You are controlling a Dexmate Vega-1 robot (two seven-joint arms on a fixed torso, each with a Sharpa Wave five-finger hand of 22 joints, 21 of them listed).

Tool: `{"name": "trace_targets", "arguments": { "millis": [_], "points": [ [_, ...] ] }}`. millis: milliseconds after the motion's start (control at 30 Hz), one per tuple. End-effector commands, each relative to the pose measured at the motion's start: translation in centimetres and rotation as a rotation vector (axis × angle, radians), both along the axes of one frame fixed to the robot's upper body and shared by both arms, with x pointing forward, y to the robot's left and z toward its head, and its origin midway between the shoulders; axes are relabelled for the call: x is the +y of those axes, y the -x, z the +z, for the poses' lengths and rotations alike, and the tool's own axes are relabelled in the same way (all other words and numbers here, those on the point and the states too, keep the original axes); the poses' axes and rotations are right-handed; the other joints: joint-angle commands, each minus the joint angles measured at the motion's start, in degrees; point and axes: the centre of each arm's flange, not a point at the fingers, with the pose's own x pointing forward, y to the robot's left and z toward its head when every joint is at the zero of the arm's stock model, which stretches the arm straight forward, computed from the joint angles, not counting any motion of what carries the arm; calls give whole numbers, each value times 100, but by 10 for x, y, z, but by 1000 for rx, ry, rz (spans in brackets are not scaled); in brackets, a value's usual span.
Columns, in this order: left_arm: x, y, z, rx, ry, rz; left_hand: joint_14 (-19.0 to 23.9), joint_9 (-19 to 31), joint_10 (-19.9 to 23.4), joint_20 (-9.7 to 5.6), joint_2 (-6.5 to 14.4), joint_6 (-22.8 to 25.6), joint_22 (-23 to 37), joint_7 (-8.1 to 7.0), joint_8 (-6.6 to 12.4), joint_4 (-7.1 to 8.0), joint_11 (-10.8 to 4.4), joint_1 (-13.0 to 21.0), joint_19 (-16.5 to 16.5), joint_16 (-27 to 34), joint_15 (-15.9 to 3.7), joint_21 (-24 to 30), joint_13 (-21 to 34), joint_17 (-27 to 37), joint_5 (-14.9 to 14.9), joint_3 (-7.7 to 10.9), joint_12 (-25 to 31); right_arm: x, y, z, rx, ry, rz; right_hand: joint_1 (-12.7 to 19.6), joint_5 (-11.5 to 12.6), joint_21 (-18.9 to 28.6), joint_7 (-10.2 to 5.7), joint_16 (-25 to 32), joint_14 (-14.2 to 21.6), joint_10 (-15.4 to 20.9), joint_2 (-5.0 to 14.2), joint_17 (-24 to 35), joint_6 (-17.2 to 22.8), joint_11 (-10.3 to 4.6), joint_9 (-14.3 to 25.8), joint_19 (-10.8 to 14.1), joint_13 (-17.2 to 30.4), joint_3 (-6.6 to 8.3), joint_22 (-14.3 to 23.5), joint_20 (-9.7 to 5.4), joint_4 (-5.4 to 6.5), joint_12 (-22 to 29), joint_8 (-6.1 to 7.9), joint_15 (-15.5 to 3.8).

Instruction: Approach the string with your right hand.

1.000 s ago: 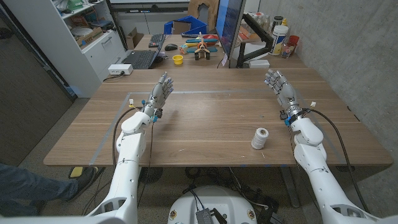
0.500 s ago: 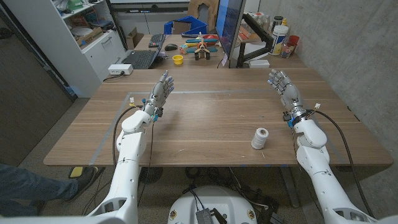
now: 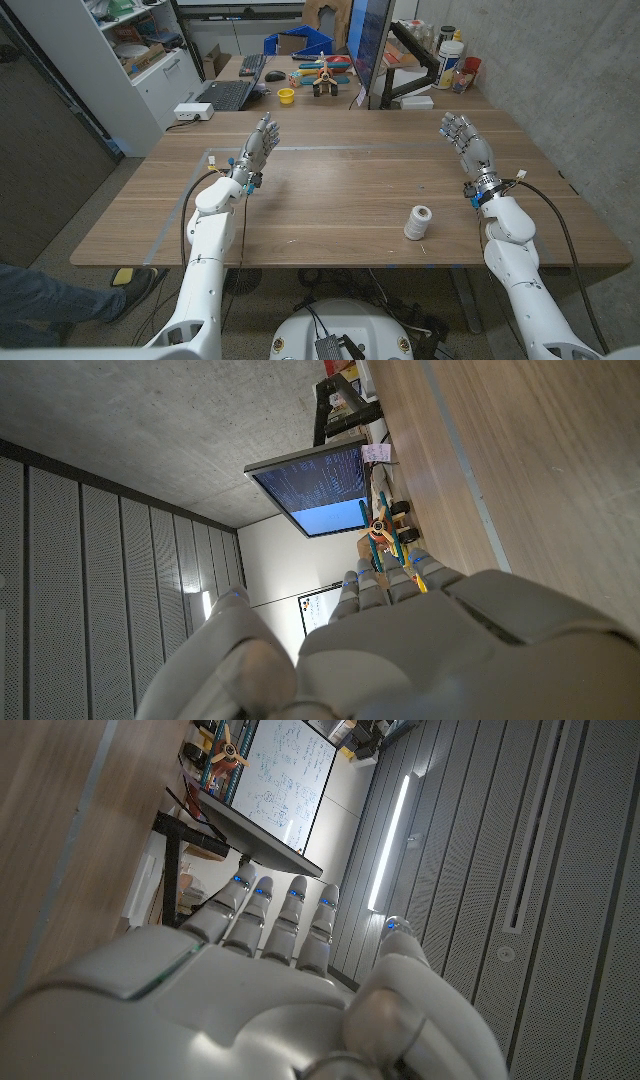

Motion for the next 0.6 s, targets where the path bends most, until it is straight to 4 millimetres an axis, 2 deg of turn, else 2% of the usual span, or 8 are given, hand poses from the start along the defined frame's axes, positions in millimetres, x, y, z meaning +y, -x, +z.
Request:
{"name": "trace_targets", "arguments": {
  "millis": [33, 600],
  "points": [
    [-3, -1, -3, 8, -4, -3, -22, 29, 13, 18, -2, 56, 27, 2, 17, 15, -15, 73, -46, 8, -4, 7, 33, 14, -25, -25, -2, -6, 10, -6, -8, 12, -17, 66, 53, -42, 2, -18, 56, 88, 22, 7, 70, -46, 26, 54, 18, 34, 14, -271, -26, 43, 18, -369],
    [-8, 0, -1, 12, -18, -7, -20, 29, 10, 23, 9, 87, 28, 2, 23, 18, -12, 85, -57, 8, -1, 5, 34, 14, -39, -42, -6, -11, 22, -13, -10, 46, -44, 73, 51, -86, -29, -19, 131, 155, 29, 10, 170, -112, 23, 106, 17, 40, 16, -275, -35, 42, 8, -374]
  ]
}}
